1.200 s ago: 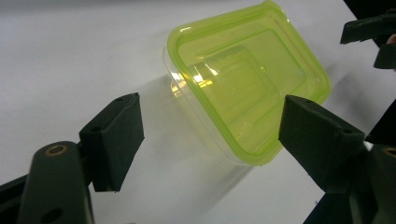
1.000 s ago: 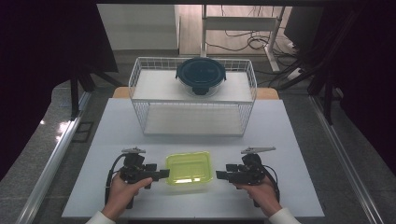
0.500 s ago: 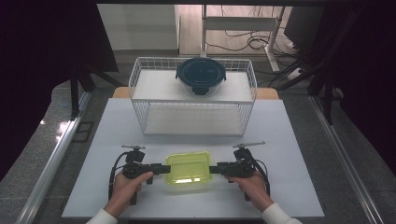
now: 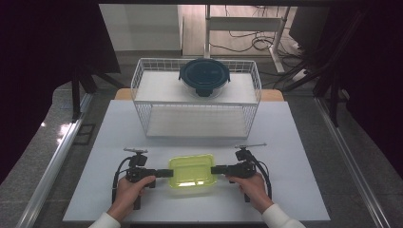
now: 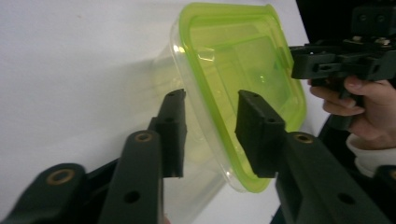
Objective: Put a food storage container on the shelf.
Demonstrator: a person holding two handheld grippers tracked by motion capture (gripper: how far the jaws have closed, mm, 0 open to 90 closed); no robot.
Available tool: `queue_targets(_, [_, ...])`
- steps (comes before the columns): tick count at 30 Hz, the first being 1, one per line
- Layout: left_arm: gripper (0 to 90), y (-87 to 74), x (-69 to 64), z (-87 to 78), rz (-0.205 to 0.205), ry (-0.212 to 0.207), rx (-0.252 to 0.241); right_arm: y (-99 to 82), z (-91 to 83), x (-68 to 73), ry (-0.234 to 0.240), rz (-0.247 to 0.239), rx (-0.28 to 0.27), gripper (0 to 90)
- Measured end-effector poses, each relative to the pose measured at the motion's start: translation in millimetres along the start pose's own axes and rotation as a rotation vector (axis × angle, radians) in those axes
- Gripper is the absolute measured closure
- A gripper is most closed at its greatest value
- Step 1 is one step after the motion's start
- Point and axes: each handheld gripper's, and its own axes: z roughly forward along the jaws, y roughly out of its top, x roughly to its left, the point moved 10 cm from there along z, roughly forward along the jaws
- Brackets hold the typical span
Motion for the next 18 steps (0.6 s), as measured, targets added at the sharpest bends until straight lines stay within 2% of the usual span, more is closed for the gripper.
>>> queue_targets(3, [68.6,-1.7,-1.1,2.9,-0.009,-0.006,0.006,-1.6,0.9,3.5,0.037,0.025,0.009,67.2])
queue_targets(7, [73.0,-3.3,-2.7,4.0,-0.010,0.003,0.008,-4.7,2.2,4.2,0.017,0.016,0.023,71.6])
queue_targets(10, [75.7,-2.6,-3.0,1.8,-0.021,-0.012,-0.003,-4.3,-0.6,6.3,0.047,0.058,0.010,74.1])
queue_targets(18, [79.5,-1.6,-7.6,-1.6,-0.009,-0.019,-0.023,-3.4,-6.3,11.0,0.045,0.052,-0.008,77.8])
